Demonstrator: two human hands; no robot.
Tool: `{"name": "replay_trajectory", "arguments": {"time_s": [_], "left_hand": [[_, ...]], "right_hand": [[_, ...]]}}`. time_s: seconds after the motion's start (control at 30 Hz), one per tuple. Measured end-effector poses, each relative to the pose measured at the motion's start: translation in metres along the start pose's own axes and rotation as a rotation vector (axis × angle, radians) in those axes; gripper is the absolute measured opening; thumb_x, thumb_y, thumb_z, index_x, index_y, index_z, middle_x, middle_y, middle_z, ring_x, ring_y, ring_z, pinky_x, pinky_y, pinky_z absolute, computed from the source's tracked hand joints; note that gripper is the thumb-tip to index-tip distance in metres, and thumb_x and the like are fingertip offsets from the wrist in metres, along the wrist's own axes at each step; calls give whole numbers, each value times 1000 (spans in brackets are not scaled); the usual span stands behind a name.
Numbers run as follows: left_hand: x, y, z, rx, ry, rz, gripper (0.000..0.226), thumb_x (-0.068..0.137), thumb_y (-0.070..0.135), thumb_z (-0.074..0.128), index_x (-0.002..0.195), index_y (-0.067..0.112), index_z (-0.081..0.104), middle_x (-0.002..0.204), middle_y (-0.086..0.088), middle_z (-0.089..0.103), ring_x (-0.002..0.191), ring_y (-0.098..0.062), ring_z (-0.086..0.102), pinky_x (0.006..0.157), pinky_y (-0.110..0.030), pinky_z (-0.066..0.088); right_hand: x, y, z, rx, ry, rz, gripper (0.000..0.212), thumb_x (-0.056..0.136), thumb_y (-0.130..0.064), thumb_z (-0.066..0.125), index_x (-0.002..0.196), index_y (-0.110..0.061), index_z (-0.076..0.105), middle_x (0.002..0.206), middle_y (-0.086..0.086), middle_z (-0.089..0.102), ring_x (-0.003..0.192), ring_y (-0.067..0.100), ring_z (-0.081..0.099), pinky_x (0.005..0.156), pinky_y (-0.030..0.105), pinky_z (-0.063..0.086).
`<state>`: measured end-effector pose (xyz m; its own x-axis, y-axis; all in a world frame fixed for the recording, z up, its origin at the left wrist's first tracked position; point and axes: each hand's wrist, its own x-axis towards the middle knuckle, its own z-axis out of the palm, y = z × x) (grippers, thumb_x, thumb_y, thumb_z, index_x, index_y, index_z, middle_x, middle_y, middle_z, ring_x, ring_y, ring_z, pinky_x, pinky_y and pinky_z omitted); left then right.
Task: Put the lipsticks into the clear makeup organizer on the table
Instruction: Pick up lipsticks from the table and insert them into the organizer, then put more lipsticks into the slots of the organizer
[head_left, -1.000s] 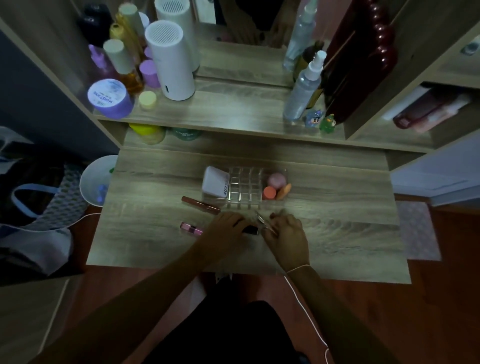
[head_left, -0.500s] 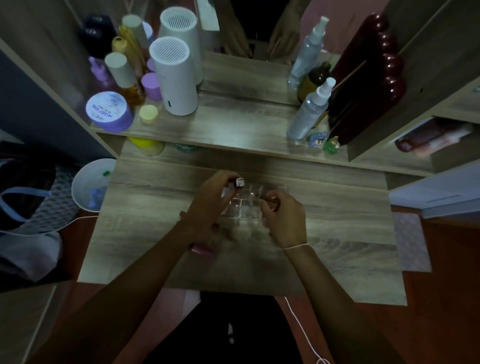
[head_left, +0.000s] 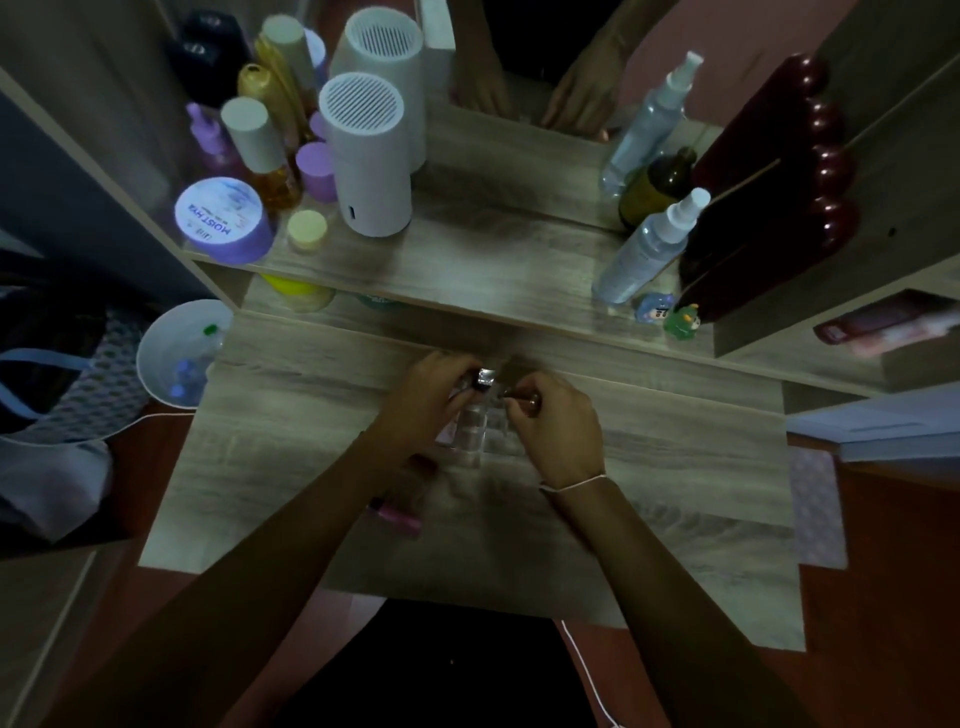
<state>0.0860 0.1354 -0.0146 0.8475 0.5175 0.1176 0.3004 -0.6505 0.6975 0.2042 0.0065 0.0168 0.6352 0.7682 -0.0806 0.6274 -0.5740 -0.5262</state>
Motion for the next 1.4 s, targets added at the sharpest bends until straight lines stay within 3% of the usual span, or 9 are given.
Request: {"name": "replay_trajectory", "arguments": {"time_s": [0.2,0.5,0.93,1.07,1.2,1.33,1.4], "left_hand": [[3,-4,5,118,-110,-43,22,75,8,71,96,6,63,94,-14,67,88,-34,56,73,-49,48],[6,2,5,253,-107,-73,30,64,14,80,89,7,65,85,-19,61,82,-39,56,68,-43,45],[2,-2,2,244,-126,-70,35,66,16,80,97,7,66,93,-18,64,88,-39,56,73,-45,45],[-6,-2,-9,170,-45,-104,37,73,20,77,106,9,64,102,-16,62,98,-34,54,80,-44,43],[-29,-14,-28,99,143,-200,29,84,22,69,110,11,63,105,-12,60,99,-27,52,81,-35,40],[-60,-23,-36,144,202,-250,12,87,16,65,96,9,64,95,-11,62,89,-27,56,76,-36,40],[-77,-22,-34,182,164,-228,15,88,21,58,93,7,64,92,-13,64,87,-29,57,76,-40,43]], "right_hand": [[9,-4,10,-72,-50,3,15,75,-20,67,89,-16,65,91,8,68,81,28,64,70,38,52],[17,-6,15,-94,-66,-2,15,75,-17,67,89,-13,62,91,13,67,83,34,62,66,38,46],[11,2,20,-59,-30,3,23,73,-21,68,94,-15,63,96,10,70,86,32,66,75,42,53],[4,1,13,-2,40,-22,30,78,-33,69,101,-17,60,95,7,71,85,27,67,72,38,53],[-17,1,-3,109,159,-24,37,86,-51,58,114,-27,54,89,-1,70,77,15,65,68,36,55],[-48,22,-13,120,267,3,26,90,-43,56,108,-24,57,80,-1,67,67,15,62,61,36,54],[-66,36,-14,127,305,8,23,91,-38,52,103,-20,59,81,2,69,68,17,63,61,33,53]]}}
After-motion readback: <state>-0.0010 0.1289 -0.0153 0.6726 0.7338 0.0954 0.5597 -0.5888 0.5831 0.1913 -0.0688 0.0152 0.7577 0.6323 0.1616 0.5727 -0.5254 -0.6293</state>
